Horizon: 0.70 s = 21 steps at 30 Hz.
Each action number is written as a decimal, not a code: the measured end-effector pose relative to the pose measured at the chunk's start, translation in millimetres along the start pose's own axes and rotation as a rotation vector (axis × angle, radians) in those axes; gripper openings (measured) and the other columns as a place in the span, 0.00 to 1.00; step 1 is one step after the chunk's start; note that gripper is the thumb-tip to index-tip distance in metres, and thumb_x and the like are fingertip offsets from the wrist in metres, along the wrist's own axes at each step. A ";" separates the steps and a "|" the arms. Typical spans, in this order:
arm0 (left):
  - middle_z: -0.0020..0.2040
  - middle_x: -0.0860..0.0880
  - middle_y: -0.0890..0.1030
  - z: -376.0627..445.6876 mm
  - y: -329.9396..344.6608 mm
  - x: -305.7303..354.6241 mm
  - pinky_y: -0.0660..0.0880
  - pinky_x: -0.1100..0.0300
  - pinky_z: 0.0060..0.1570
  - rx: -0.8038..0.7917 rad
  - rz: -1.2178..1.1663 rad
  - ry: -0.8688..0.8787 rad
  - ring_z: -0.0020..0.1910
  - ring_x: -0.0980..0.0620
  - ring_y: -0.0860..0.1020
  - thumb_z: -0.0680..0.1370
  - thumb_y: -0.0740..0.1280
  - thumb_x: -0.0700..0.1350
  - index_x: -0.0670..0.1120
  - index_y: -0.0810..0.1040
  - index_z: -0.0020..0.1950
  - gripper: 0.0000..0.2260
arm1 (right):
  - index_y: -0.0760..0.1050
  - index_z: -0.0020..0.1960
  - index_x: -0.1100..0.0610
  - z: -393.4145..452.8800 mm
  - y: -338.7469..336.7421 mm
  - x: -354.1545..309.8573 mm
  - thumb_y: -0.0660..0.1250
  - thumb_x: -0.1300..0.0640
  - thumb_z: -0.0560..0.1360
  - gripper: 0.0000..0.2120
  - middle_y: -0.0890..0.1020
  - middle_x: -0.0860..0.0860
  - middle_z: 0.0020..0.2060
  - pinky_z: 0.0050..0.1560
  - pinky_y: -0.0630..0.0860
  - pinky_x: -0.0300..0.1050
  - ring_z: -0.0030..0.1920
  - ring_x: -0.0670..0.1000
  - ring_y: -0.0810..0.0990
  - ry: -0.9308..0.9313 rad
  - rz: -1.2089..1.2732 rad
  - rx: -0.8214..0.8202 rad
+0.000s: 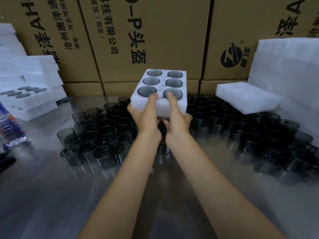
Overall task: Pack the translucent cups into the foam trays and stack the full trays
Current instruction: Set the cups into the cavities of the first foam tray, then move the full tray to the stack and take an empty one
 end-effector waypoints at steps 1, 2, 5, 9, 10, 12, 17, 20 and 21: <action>0.57 0.48 0.82 10.6 0.3 4.5 0.84 0.48 0.44 0.012 -0.017 -0.004 0.51 0.49 0.84 0.72 0.74 0.40 0.51 0.69 0.64 0.24 | 0.72 0.60 0.56 3.2 -1.3 0.2 0.79 0.43 0.67 0.30 0.84 0.51 0.53 0.50 0.82 0.48 0.50 0.51 0.85 -0.008 -0.092 -0.069; 0.57 0.47 0.82 21.7 0.5 10.2 0.84 0.49 0.41 0.020 -0.032 -0.006 0.51 0.48 0.84 0.72 0.74 0.40 0.52 0.69 0.63 0.23 | 0.75 0.60 0.55 6.4 -4.1 1.3 0.76 0.40 0.69 0.28 0.84 0.51 0.54 0.52 0.81 0.47 0.53 0.50 0.84 -0.017 -0.186 -0.122; 0.60 0.46 0.81 63.8 -4.9 32.4 0.83 0.46 0.45 0.051 -0.049 0.001 0.55 0.46 0.83 0.73 0.74 0.40 0.52 0.67 0.66 0.26 | 0.76 0.56 0.50 18.2 -12.6 4.4 0.71 0.37 0.73 0.20 0.82 0.50 0.54 0.57 0.79 0.48 0.55 0.49 0.82 -0.039 -0.335 -0.154; 0.64 0.44 0.78 133.3 -26.7 66.5 0.82 0.42 0.48 0.193 -0.099 0.050 0.54 0.44 0.82 0.71 0.74 0.35 0.49 0.62 0.72 0.34 | 0.74 0.60 0.50 42.4 -8.7 4.7 0.72 0.40 0.74 0.20 0.83 0.42 0.48 0.57 0.78 0.44 0.51 0.43 0.82 -0.129 -0.420 -0.159; 0.64 0.44 0.78 151.1 -34.3 73.6 0.82 0.41 0.47 0.224 -0.125 0.050 0.53 0.44 0.82 0.71 0.75 0.35 0.49 0.63 0.71 0.33 | 0.74 0.59 0.49 50.0 -5.8 5.8 0.72 0.41 0.74 0.19 0.84 0.41 0.45 0.57 0.78 0.44 0.50 0.41 0.82 -0.168 -0.433 -0.172; 0.66 0.43 0.77 179.5 -46.3 83.6 0.81 0.42 0.47 0.272 -0.157 0.033 0.54 0.43 0.82 0.72 0.75 0.36 0.50 0.63 0.69 0.32 | 0.74 0.57 0.48 64.3 1.0 8.0 0.72 0.42 0.75 0.16 0.85 0.39 0.42 0.53 0.78 0.40 0.47 0.38 0.82 -0.232 -0.462 -0.208; 0.77 0.45 0.62 239.2 -71.4 92.8 0.74 0.49 0.64 0.441 -0.035 0.089 0.69 0.45 0.72 0.78 0.71 0.45 0.50 0.49 0.80 0.38 | 0.75 0.55 0.48 103.5 19.6 12.3 0.70 0.47 0.77 0.09 0.85 0.39 0.41 0.44 0.73 0.36 0.42 0.33 0.81 -0.277 -0.505 -0.248; 0.80 0.43 0.57 271.3 -79.1 91.3 0.55 0.60 0.70 0.479 -0.117 0.105 0.77 0.45 0.59 0.83 0.61 0.45 0.43 0.54 0.80 0.28 | 0.77 0.51 0.49 125.2 20.8 12.9 0.69 0.49 0.78 0.05 0.85 0.38 0.38 0.48 0.75 0.39 0.43 0.34 0.81 -0.293 -0.517 -0.240; 0.80 0.43 0.58 277.8 -81.1 90.6 0.50 0.63 0.70 0.481 -0.028 0.082 0.77 0.46 0.59 0.84 0.60 0.45 0.43 0.56 0.80 0.26 | 0.78 0.51 0.49 130.5 19.7 14.0 0.68 0.50 0.79 0.04 0.85 0.38 0.39 0.51 0.77 0.41 0.43 0.35 0.81 -0.285 -0.519 -0.241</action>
Point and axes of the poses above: each hand's wrist, its own z-axis towards the middle knuckle, its own y-axis out of the palm, x = y × z, the point moved 2 cm from there along z, towards the middle knuckle
